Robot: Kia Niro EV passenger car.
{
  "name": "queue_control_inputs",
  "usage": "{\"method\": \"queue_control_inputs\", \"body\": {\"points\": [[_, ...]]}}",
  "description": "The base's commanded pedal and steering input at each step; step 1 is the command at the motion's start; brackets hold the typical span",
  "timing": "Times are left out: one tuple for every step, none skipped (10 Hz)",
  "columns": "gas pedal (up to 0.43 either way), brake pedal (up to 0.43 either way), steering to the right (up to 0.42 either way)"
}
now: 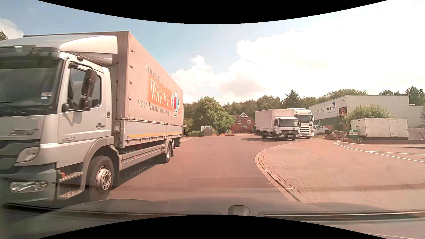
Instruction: Follow the waypoints while adhering to traffic rules and regulations
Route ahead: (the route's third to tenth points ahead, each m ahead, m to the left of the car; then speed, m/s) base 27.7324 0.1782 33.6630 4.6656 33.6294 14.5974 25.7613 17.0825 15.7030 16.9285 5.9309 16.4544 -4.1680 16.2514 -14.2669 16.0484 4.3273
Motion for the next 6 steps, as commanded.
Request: {"method": "queue_control_inputs", "body": {"points": [[0.039,0.000,-0.009],[0.039,0.000,-0.002],[0.039,0.000,-0.001],[0.039,0.000,-0.001],[0.039,0.000,-0.001],[0.028,0.000,-0.001]]}}
